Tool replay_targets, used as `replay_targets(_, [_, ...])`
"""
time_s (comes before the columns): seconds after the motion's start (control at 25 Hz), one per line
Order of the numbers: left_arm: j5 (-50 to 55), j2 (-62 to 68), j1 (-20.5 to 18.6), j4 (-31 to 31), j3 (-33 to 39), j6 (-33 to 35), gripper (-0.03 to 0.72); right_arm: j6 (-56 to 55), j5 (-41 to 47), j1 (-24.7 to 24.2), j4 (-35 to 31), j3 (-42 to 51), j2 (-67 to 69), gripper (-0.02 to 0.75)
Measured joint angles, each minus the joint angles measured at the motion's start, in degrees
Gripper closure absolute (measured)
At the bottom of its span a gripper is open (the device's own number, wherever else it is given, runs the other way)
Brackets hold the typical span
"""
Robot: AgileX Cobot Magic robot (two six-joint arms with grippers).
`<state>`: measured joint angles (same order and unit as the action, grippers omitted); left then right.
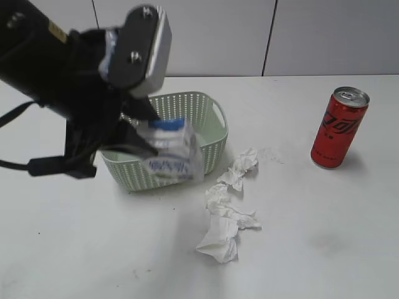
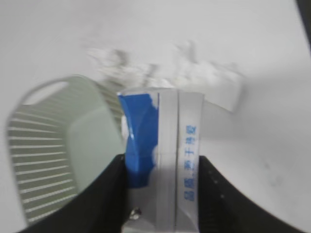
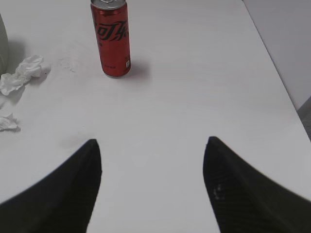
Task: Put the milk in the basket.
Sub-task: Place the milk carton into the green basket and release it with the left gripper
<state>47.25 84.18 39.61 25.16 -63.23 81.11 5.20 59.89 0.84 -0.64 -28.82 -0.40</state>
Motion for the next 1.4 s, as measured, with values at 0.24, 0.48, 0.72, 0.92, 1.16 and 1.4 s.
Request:
replay_targets(0.24, [-15.52, -4.24, -0.60, -0.11, 0.00, -4.96, 0.385, 0.00, 0.00, 0.00, 0.00, 0.00, 0.00, 0.225])
replay_targets(0.48, [-13.67, 0.28, -6.43, -0.06, -3.65, -10.09, 0.385, 0.00, 0.00, 0.00, 0.00, 0.00, 0.00, 0.225])
replay_targets(0.72, [-1.26, 11.07, -10.47, -1.47, -17.55, -14.40, 0.385, 0.00, 0.00, 0.00, 0.00, 0.00, 0.00, 0.225])
replay_targets(0.92, [4.67, 20.39, -10.47, -6.32, -25.62, -18.49, 0.386, 0.00, 0.00, 0.00, 0.00, 0.00, 0.00, 0.225])
replay_targets(1.16, [3.61, 27.19, -10.57, -9.23, -26.80, -19.17, 0.386, 0.00, 0.00, 0.00, 0.00, 0.00, 0.00, 0.225])
replay_targets(1.4, [1.60, 31.27, -10.57, -9.16, -26.85, -19.22, 0.386, 0.00, 0.00, 0.00, 0.00, 0.00, 0.00, 0.225])
